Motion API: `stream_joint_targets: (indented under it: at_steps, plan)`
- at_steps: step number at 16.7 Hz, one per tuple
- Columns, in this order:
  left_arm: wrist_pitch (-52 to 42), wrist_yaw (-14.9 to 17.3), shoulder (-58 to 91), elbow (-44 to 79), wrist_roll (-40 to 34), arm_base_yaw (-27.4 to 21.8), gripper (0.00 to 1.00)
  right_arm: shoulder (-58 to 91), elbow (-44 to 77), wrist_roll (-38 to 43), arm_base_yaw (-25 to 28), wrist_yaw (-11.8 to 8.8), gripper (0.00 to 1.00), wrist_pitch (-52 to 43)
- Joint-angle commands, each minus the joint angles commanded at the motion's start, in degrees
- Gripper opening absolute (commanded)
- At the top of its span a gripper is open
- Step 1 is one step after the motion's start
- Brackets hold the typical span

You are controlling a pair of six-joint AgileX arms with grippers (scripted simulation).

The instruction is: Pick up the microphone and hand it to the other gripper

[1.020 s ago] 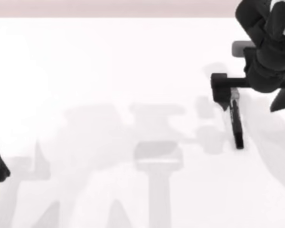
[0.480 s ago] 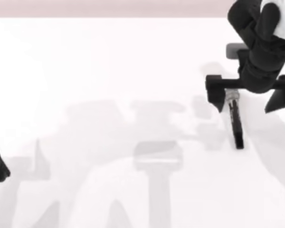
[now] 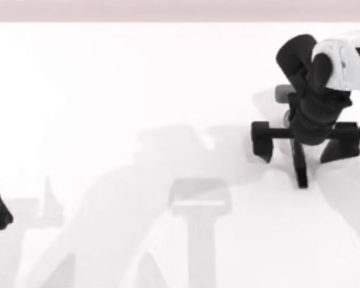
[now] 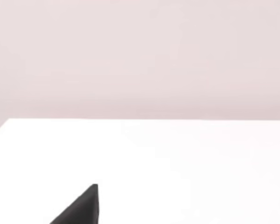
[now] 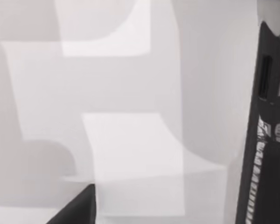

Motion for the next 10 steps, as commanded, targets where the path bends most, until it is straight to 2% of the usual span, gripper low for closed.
stream_joint_targets:
  at_steps: [5, 10]
  plan:
    - [0.0, 0.0, 0.0, 0.0, 0.0, 0.0, 1.0, 0.79, -0.74, 0.0, -0.01, 0.01, 1.0, 1.33]
    - [0.0, 0.0, 0.0, 0.0, 0.0, 0.0, 1.0, 0.79, -0.74, 0.0, -0.01, 0.01, 0.62, 1.33]
